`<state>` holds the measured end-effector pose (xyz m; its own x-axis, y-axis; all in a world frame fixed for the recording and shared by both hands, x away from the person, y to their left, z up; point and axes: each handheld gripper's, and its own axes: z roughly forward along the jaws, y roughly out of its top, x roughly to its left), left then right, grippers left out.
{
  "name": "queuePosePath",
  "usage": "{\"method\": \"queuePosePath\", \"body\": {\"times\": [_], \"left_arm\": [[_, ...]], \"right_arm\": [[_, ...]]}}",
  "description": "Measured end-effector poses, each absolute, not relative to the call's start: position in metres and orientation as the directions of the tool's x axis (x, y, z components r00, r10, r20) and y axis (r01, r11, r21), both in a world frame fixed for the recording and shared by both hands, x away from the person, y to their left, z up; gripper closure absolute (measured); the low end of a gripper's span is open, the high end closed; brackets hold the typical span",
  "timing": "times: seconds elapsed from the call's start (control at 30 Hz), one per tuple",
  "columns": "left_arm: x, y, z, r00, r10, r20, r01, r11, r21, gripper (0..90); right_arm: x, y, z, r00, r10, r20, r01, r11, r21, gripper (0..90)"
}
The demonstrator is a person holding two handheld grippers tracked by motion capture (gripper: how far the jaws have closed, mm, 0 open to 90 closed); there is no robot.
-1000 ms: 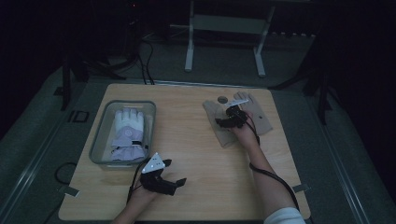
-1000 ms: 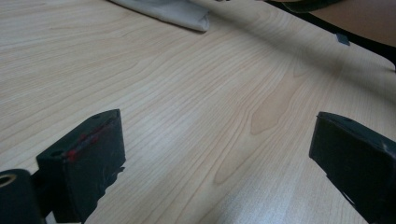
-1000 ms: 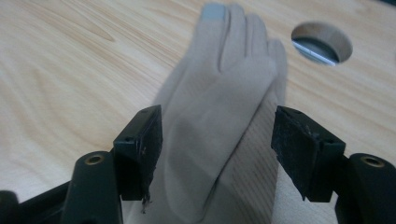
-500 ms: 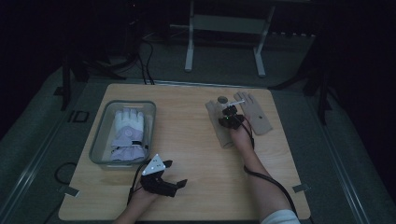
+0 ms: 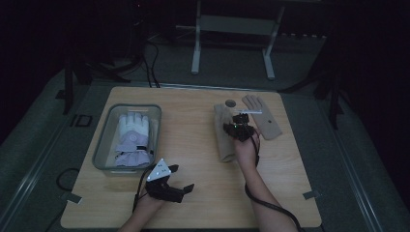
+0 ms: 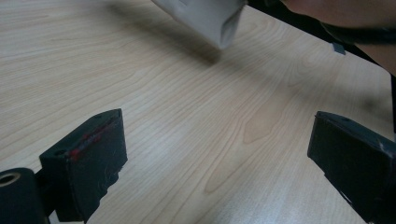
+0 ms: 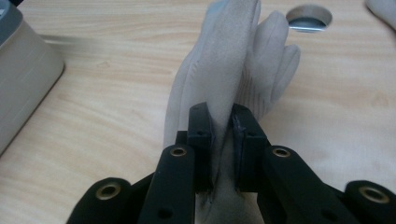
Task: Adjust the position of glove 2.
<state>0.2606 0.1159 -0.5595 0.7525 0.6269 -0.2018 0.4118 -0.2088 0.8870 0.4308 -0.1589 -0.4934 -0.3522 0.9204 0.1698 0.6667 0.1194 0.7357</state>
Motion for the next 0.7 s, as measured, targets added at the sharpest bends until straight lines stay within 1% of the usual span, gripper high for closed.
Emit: {"method": "queuePosePath", "body": {"times": [0.1, 0.27, 0.3, 0.47, 0.57, 0.6, 0.67, 0.7], "left_arm": [[0.26, 0.115, -0.559, 0.754, 0.626, -0.198, 0.408, -0.21, 0.889, 4.9], [0.259, 0.115, -0.558, 0.758, 0.623, -0.196, 0.403, -0.21, 0.891, 5.0], [0.259, 0.115, -0.559, 0.757, 0.623, -0.194, 0.405, -0.215, 0.889, 5.0], [0.26, 0.115, -0.561, 0.759, 0.618, -0.204, 0.414, -0.217, 0.884, 5.0], [0.26, 0.115, -0.561, 0.76, 0.616, -0.207, 0.415, -0.215, 0.884, 5.0], [0.26, 0.115, -0.561, 0.759, 0.617, -0.208, 0.417, -0.215, 0.883, 5.0], [0.261, 0.115, -0.562, 0.759, 0.615, -0.213, 0.42, -0.212, 0.883, 5.0], [0.261, 0.115, -0.562, 0.759, 0.616, -0.212, 0.42, -0.215, 0.881, 5.0]], "right_arm": [[0.414, -0.159, -0.496, -0.312, 0.926, 0.212, 0.67, 0.056, 0.74, 79.9], [0.398, -0.163, -0.51, -0.247, 0.943, 0.221, 0.678, 0.005, 0.735, 79.7], [0.397, -0.165, -0.513, -0.23, 0.944, 0.236, 0.684, -0.016, 0.729, 79.5], [0.4, -0.171, -0.54, -0.179, 0.962, 0.205, 0.723, -0.012, 0.691, 78.3], [0.402, -0.173, -0.552, -0.184, 0.966, 0.181, 0.734, 0.013, 0.679, 73.7], [0.401, -0.173, -0.552, -0.183, 0.966, 0.182, 0.731, 0.01, 0.682, 69.8], [0.402, -0.172, -0.551, -0.194, 0.968, 0.157, 0.722, 0.033, 0.691, 58.6], [0.402, -0.171, -0.549, -0.199, 0.967, 0.157, 0.721, 0.036, 0.692, 54.6]]}}
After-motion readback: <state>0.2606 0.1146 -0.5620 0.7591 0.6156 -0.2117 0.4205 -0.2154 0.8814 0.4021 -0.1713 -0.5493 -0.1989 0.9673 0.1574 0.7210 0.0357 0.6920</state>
